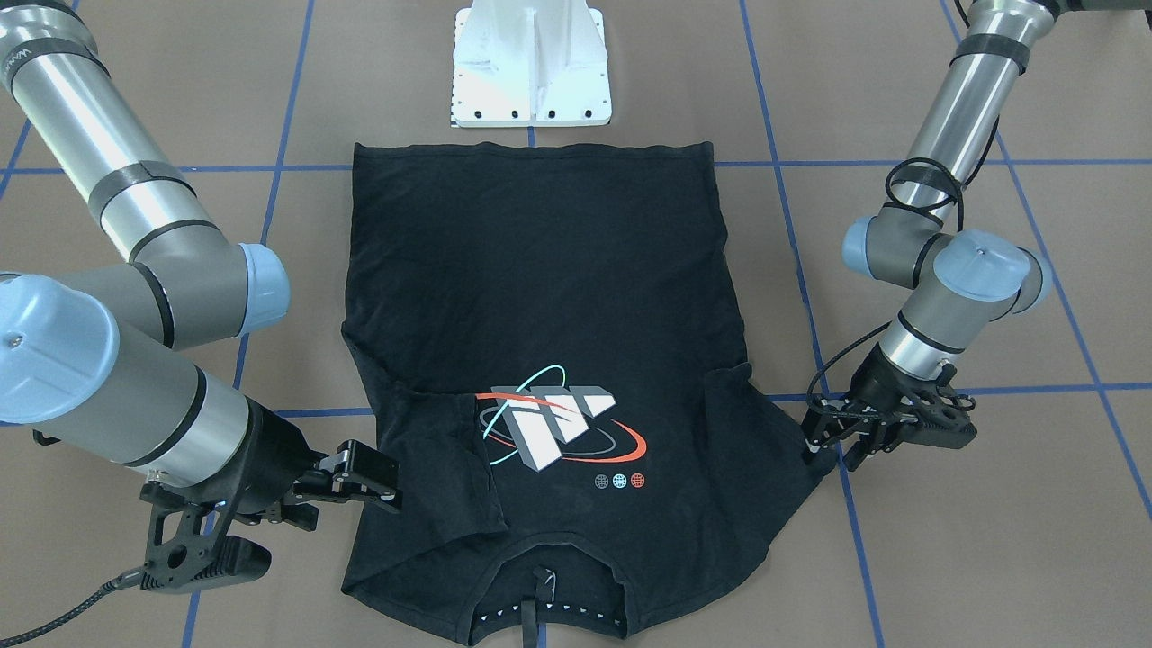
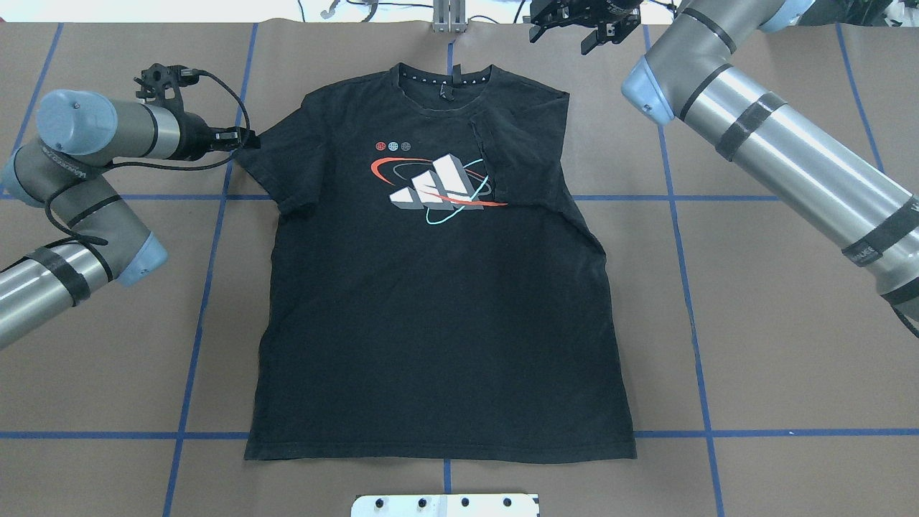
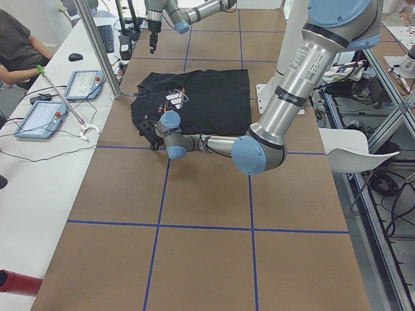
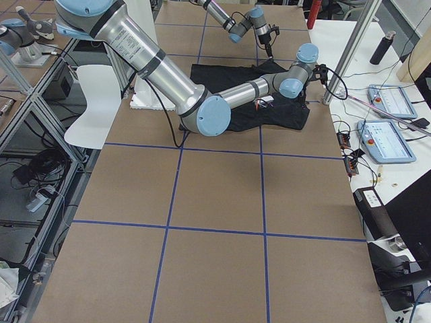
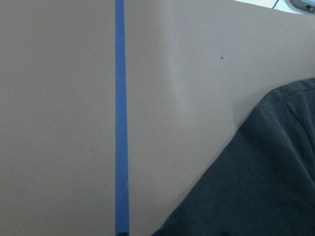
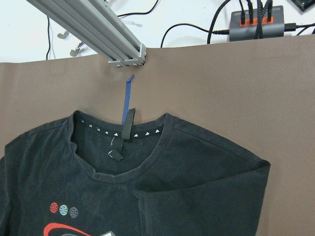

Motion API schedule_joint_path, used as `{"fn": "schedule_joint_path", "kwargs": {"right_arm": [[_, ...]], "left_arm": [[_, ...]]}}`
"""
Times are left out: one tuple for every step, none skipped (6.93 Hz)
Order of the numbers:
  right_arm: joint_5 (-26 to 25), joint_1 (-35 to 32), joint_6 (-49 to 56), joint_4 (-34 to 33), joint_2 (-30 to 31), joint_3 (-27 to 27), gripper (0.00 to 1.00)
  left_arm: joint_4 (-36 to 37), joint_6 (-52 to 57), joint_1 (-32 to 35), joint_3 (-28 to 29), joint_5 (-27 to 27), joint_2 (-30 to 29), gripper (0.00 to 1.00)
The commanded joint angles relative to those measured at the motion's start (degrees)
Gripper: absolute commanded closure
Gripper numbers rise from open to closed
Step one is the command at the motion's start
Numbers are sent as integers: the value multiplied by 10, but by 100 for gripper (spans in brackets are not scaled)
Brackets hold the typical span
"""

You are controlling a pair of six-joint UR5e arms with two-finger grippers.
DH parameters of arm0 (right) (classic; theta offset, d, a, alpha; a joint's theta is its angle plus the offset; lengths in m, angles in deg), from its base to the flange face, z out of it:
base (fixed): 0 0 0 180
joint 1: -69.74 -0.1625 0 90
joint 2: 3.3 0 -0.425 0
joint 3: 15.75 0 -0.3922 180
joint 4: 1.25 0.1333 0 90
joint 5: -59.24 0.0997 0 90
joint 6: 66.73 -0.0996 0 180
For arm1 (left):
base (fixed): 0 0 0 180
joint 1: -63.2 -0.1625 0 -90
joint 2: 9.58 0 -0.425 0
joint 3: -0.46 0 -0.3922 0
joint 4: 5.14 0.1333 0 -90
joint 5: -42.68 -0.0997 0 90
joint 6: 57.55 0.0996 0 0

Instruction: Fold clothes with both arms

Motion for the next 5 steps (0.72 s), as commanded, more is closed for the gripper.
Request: {"fn": "schedule_joint_path", "kwargs": {"right_arm": [[0, 3, -3, 1, -1, 0, 0], [0, 3, -3, 0, -1, 0, 0], [0, 3, -3, 0, 0, 0, 0], [0, 3, -3, 0, 0, 0, 0], [0, 4, -3, 0, 0, 0, 0]], "left_arm": [[13, 1, 0, 0, 0, 1, 33], [14, 1, 0, -1, 0, 1, 36], [14, 0, 0, -1, 0, 1, 44], [14, 0, -1, -2, 0, 1, 55], [14, 0, -1, -3, 0, 3, 56]]}}
